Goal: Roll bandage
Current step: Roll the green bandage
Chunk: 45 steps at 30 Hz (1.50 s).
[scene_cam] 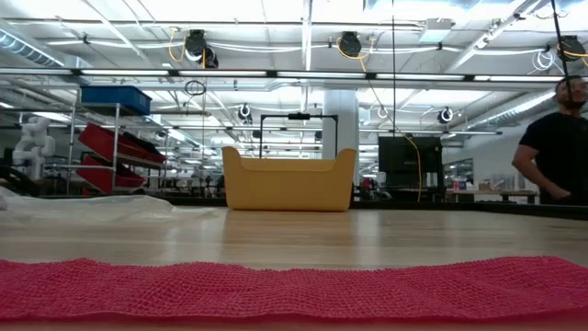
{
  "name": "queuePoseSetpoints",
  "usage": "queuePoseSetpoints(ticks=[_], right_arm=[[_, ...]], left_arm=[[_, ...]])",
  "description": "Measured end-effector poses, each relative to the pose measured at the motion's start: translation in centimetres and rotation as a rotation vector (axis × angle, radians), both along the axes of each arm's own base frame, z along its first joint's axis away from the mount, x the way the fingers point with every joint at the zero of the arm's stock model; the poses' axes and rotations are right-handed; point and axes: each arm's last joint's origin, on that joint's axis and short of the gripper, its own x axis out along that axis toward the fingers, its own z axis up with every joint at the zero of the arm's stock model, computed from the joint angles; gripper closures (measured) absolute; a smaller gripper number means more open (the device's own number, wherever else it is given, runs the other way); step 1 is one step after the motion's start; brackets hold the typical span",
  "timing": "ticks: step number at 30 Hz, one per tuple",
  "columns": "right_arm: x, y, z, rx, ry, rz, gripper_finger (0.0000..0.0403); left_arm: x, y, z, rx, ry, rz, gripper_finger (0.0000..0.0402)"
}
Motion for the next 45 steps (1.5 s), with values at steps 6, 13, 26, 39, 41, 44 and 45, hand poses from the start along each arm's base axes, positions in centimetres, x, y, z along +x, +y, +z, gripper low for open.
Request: queuePoseSetpoints(ticks=[6, 13, 26, 39, 41, 44, 45], right_arm=[[0.5, -0.6, -0.1, -0.019, 0.009, -0.019, 0.0403], [1.3, -1.8, -0.2, -0.037, 0.011, -0.053, 0.0403], [0.3, -2.1, 1.6, -0.047, -0.026, -0.049, 0.0403], [0.4, -2.4, 2.0, -0.091, -0.052, -0.051, 0.0403], [0.5, -2.5, 2.1, -0.099, -0.061, -0.054, 0.0403], [0.4, -2.5, 2.3, -0.114, -0.083, -0.055, 0.0403], [0.4, -2.5, 2.5, -0.122, -0.098, -0.055, 0.0403]], left_arm=[[-0.2, -0.3, 0.1, -0.003, -0.014, -0.041, 0.0363], [-0.4, -0.5, 0.3, -0.051, -0.033, -0.134, 0.0363], [-0.5, -0.5, 0.3, -0.085, -0.016, -0.098, 0.0363], [-0.6, -0.8, 0.3, -0.167, 0.001, -0.221, 0.0363], [-0.6, -0.8, 0.3, -0.178, 0.003, -0.238, 0.0363], [-0.6, -0.8, 0.3, -0.180, 0.004, -0.239, 0.0363], [-0.6, -0.8, 0.3, -0.186, 0.006, -0.240, 0.0363]])
